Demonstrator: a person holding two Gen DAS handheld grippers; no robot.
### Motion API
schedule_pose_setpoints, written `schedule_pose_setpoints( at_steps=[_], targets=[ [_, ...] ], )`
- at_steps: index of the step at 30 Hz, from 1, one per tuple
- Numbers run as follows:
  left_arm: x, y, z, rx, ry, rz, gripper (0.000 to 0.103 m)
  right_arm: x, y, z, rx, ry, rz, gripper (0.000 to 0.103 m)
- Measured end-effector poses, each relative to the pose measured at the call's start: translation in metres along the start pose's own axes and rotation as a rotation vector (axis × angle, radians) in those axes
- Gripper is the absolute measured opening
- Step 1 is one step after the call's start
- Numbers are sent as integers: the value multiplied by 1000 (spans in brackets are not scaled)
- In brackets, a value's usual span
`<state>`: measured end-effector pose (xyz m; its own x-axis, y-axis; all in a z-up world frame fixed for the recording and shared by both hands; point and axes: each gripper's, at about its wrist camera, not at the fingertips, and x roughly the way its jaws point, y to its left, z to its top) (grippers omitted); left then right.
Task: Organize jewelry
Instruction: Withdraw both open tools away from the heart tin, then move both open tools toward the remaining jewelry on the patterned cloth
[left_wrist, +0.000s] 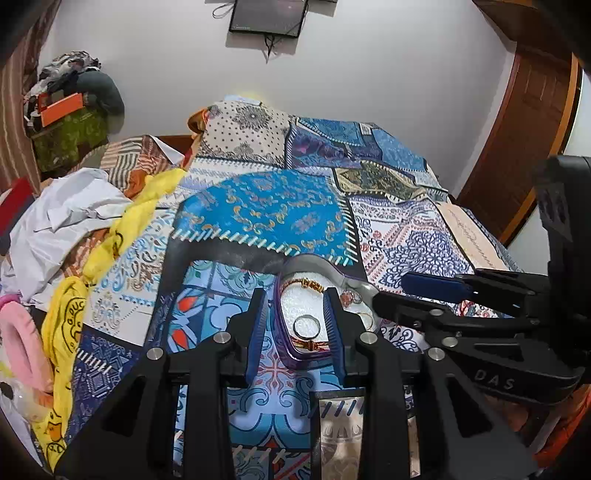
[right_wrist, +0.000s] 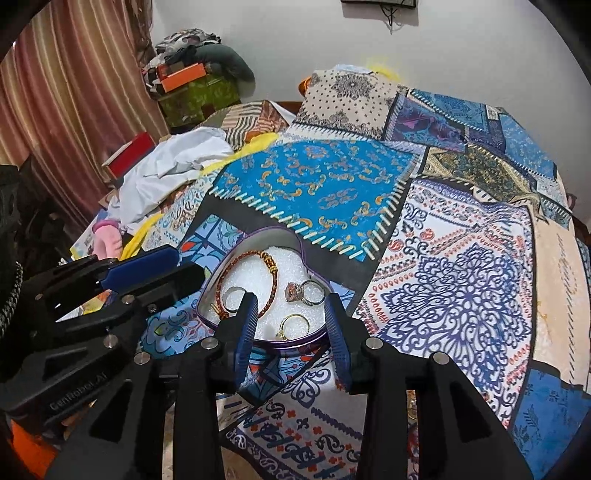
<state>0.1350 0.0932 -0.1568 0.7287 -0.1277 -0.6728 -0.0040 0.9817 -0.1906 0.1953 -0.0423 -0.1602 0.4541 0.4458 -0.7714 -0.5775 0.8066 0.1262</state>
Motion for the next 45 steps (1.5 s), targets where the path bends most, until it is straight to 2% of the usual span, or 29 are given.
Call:
schedule_pose_setpoints(
  at_steps=[11, 14, 19, 26, 36, 45],
  targets=[
    [-34, -16, 10, 21, -61, 12, 31, -50, -2, 2, -3, -111, -53, 34],
    [-44, -25, 12, 34, -81, 9, 35, -66, -5, 0, 4, -144, -65, 34],
    [-58, -43, 15, 64, -108, 0, 35, -88, -11, -4, 16, -189, -96, 34],
    [-62, -69, 17, 97, -114, -19, 39, -113, -30, -17, 53, -228, -136, 34],
    [-39, -106, 13, 141, -50, -66, 39, -132, -73, -41, 140, -239, -198, 35],
    [8, -128, -3, 174, 71, -85, 39, -127, -108, -62, 207, -192, -214, 35]
  ],
)
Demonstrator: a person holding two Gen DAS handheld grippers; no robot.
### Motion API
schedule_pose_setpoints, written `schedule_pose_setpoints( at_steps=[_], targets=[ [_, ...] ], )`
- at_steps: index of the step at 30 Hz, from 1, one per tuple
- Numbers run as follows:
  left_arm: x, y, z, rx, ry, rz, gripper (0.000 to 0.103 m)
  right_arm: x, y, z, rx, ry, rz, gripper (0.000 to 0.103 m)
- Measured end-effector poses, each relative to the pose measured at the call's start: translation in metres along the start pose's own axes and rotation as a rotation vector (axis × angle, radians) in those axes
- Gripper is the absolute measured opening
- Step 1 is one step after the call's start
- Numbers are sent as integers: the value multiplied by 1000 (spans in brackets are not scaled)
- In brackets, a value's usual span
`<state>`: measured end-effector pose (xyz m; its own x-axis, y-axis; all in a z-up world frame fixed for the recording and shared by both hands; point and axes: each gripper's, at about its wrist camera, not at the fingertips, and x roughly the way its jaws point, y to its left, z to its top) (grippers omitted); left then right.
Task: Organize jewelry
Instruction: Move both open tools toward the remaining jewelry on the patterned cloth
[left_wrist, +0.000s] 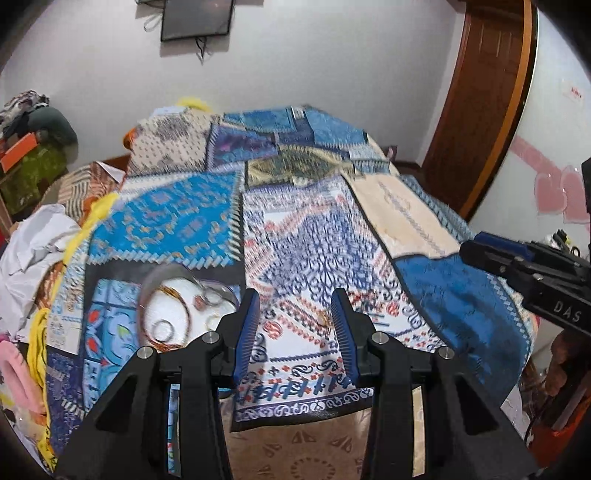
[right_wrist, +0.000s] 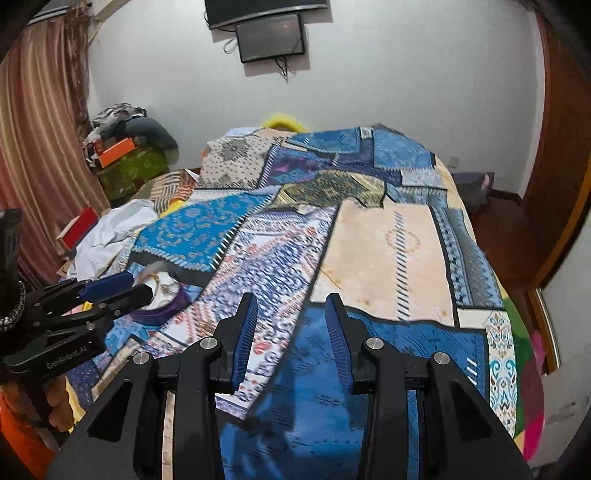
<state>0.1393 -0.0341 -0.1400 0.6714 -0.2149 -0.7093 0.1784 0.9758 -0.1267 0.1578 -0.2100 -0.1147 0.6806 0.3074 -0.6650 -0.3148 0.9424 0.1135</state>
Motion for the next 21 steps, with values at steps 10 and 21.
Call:
schedule_pose_setpoints(
  at_steps=[10, 21],
  targets=[
    [39, -12, -14, 35, 94, -13, 29, 19, -14, -12, 16, 58, 20, 35],
    [54, -14, -11, 25, 104, -49, 10, 30, -18, -16, 19, 93, 34, 35]
  ],
)
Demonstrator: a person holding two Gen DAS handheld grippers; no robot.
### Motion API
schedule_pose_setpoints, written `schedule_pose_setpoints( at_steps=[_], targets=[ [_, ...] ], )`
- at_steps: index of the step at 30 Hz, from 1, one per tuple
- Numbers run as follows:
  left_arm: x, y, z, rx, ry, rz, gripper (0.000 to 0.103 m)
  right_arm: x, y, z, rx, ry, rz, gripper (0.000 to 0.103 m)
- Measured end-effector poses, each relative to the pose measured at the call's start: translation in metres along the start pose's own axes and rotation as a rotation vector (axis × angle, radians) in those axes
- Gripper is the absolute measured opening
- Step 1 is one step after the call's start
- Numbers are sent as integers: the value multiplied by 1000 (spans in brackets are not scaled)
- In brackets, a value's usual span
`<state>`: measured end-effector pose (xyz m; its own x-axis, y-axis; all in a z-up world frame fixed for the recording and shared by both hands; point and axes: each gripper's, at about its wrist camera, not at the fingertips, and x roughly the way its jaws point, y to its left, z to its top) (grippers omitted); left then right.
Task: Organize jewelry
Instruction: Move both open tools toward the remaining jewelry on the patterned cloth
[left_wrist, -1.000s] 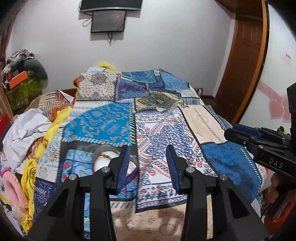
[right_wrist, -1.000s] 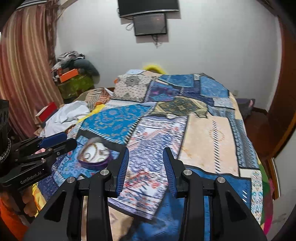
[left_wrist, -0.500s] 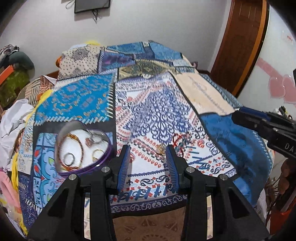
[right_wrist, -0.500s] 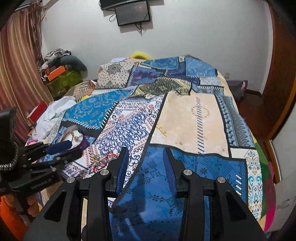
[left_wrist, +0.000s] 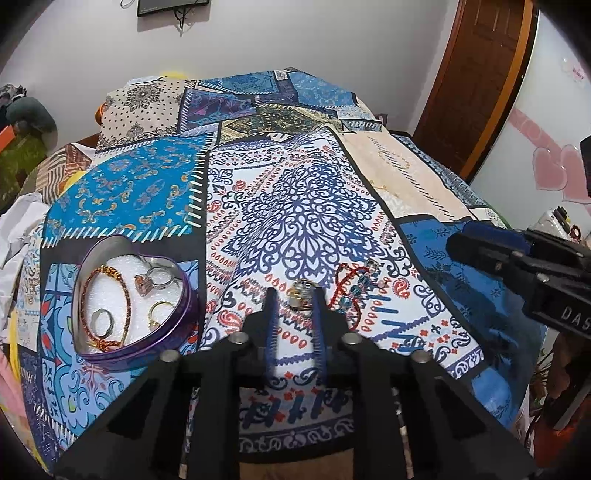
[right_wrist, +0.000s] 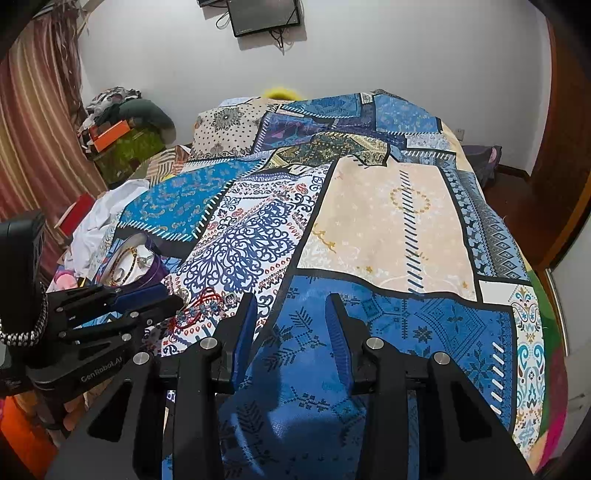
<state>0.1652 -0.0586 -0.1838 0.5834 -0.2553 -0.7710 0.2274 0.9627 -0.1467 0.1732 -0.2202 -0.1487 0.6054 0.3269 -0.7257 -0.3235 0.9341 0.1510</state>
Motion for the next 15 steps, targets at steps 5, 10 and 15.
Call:
schedule_pose_setpoints(
  at_steps=[5, 10, 15],
  targets=[
    [-2, -3, 1, 10, -16, -11, 7, 2, 0, -2, 1, 8, 3, 35],
    [-13, -6, 3, 11, -48, -11, 7, 1, 2, -1, -1, 8, 4, 35],
    [-30, 0, 5, -8, -87, -8, 7, 1, 8, 1, -10, 5, 9, 35]
  ],
)
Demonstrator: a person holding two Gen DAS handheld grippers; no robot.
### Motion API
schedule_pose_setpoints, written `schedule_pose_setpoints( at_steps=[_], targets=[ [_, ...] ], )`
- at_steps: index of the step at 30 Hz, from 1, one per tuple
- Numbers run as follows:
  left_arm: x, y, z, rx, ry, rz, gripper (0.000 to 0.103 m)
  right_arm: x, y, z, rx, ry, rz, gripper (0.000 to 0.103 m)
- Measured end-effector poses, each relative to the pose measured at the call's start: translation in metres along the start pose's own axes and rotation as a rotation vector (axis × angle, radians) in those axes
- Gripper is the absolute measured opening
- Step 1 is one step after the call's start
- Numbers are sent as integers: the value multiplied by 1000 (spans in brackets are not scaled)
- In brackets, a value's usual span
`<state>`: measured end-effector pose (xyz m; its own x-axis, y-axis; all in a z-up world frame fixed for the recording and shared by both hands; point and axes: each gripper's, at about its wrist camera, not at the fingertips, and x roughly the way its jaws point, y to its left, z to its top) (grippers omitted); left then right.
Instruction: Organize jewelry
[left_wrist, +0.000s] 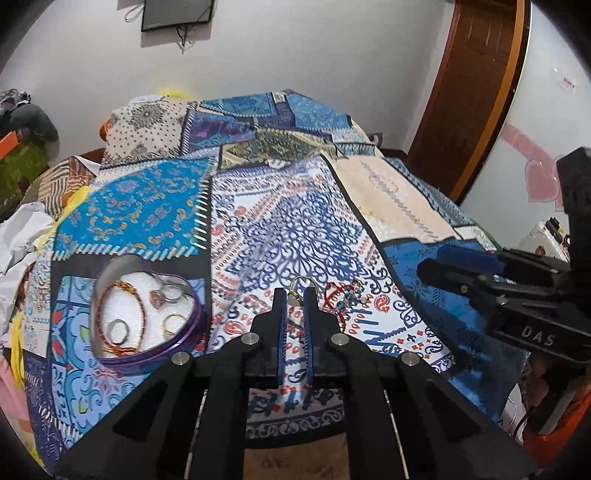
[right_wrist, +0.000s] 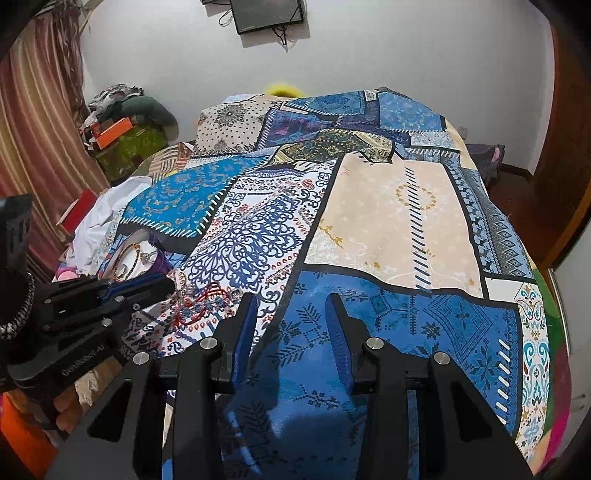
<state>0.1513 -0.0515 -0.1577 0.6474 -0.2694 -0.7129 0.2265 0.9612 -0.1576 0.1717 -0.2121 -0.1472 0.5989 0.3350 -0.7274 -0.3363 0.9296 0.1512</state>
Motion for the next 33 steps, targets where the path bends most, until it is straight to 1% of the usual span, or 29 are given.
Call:
schedule_pose_setpoints(
  at_steps=[6, 12, 24, 28, 33],
  targets=[
    [-16, 14, -2, -23, -26, 8, 7, 5, 18, 5, -37, 0, 23, 35],
    [-20, 28, -11, -48, -22, 7, 7, 17, 46, 11, -108, 9, 53, 35],
    [-7, 51, -31, -99, 12, -33, 7, 54, 85, 9, -238, 97, 77, 35],
    [-2, 55, -33, -108, 22, -46, 7, 60, 94, 6, -290, 129, 73, 27],
    [3, 57, -36, -112, 30, -59, 7, 68, 98, 3, -325, 150, 67, 10]
  ],
)
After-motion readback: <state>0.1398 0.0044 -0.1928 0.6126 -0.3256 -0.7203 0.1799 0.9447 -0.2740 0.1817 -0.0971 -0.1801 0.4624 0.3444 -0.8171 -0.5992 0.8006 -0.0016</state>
